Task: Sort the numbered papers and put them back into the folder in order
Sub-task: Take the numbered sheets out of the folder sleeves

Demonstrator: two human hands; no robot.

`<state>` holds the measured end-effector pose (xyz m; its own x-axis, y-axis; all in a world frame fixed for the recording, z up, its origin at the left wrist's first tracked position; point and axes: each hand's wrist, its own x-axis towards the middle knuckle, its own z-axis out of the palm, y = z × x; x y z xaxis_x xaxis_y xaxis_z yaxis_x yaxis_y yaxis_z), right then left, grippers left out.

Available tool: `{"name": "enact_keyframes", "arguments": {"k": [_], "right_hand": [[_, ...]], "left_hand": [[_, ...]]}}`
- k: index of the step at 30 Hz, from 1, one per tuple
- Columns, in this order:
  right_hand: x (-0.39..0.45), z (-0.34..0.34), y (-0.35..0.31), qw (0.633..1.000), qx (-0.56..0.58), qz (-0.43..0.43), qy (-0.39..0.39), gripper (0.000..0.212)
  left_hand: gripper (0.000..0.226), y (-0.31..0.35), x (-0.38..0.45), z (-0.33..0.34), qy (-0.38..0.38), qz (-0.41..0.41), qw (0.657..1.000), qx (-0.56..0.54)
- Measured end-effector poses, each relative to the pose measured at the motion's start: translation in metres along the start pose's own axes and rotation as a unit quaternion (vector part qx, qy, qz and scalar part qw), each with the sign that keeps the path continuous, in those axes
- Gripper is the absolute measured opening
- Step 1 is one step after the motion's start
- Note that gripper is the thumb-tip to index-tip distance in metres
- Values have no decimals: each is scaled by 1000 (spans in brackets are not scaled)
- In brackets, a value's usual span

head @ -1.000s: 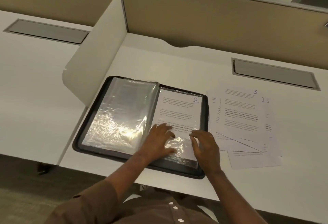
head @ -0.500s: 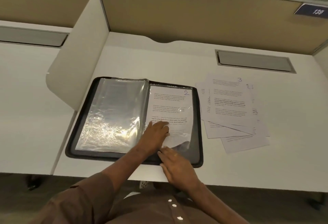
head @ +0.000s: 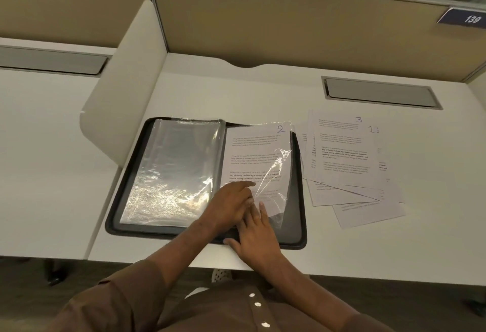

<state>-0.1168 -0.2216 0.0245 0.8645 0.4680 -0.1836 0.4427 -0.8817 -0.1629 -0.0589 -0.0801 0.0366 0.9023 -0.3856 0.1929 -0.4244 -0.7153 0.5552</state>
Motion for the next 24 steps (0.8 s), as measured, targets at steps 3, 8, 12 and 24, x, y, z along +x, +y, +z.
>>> {"name": "enact_keyframes", "arguments": {"k": [3,8,12,24], "right_hand": [[4,0,9,999,19,22,-34,91],[-12,0,19,999,27,-11,-44,82],[-23,6,24,998,-5,-33,-59,74],[-24,-5,20,987,-67,-143,-9,49]], "left_hand": [[21,-9,-2,-4,11,8,1000,-8],[30,-20,-8,-8,31,-26,999,-10],[26,-28,-8,-9,42,-41,998,-7],[35,-41,-3,-8,43,-74,995,-48]]}}
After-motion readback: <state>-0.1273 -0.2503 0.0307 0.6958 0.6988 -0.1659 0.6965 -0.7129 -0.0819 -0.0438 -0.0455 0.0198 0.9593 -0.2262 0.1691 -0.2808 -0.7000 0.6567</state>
